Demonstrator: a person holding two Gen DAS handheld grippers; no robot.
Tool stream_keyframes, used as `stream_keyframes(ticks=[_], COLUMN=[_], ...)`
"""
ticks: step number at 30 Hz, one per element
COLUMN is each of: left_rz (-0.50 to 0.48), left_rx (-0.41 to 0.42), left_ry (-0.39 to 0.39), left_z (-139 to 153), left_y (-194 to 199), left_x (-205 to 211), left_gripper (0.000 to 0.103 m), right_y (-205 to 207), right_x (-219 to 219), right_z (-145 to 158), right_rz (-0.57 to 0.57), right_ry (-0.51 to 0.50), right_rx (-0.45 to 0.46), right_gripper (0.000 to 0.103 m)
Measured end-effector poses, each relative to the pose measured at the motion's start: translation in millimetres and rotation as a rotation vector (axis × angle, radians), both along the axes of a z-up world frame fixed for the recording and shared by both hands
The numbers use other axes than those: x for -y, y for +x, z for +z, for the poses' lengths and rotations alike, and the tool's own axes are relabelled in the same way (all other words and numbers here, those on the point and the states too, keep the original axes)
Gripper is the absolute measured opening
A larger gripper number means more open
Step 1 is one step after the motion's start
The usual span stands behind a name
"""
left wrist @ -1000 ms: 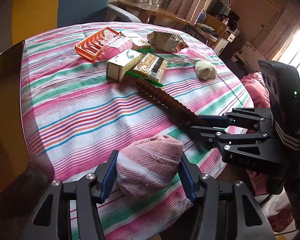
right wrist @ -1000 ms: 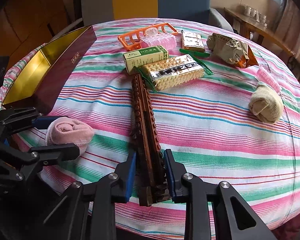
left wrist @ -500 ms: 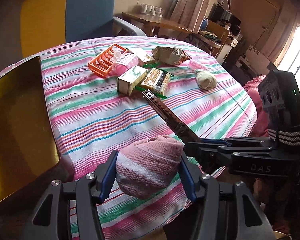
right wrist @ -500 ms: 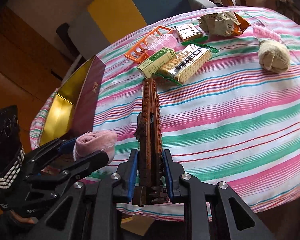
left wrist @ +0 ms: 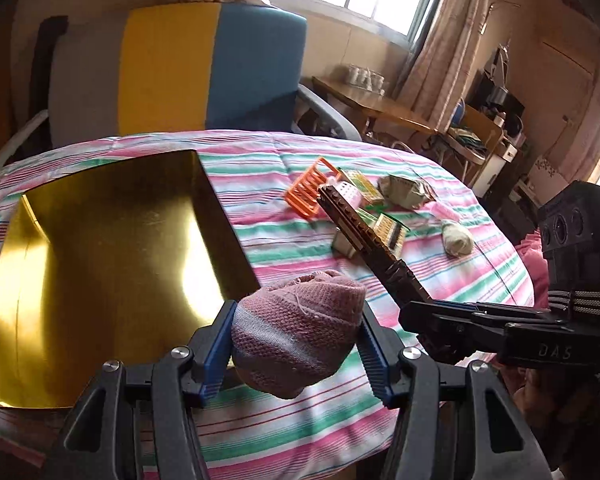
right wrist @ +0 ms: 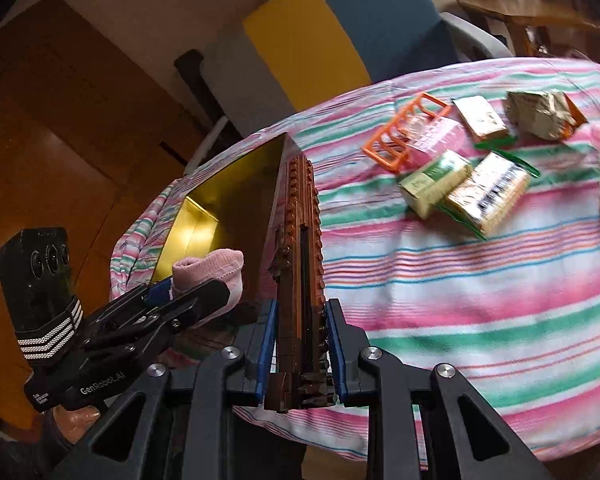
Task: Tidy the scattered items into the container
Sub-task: 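Carry the pink sock in the left tool while the right tool carries the brown strip over the tray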
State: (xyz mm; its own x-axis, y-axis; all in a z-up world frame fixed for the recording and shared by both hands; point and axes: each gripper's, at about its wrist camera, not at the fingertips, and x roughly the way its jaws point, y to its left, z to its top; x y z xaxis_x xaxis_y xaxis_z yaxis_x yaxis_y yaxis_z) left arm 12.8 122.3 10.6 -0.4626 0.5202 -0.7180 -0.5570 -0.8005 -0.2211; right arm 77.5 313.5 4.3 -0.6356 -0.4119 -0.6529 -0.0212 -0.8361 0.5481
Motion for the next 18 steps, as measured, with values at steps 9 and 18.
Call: stream_keyframes(ticks=[9, 18], left_rz=[0.225, 0.321], left_rx=[0.025, 0.05], left_ry=[-0.044, -0.138], left_z=[-21.1, -46.9], left_y=[-51.8, -85.3], left_x=[73.0, 90.9], left_gripper=[0.058, 0.058], right_y=[-75.9, -130.4], right_x=[84.5, 127.7], right_z=[11.9, -28.8], right_rz=[0.165, 0.148], right_ry=[0.082, 0.232], right_rx=[-0.029, 0.073], right_gripper=[0.025, 0.025])
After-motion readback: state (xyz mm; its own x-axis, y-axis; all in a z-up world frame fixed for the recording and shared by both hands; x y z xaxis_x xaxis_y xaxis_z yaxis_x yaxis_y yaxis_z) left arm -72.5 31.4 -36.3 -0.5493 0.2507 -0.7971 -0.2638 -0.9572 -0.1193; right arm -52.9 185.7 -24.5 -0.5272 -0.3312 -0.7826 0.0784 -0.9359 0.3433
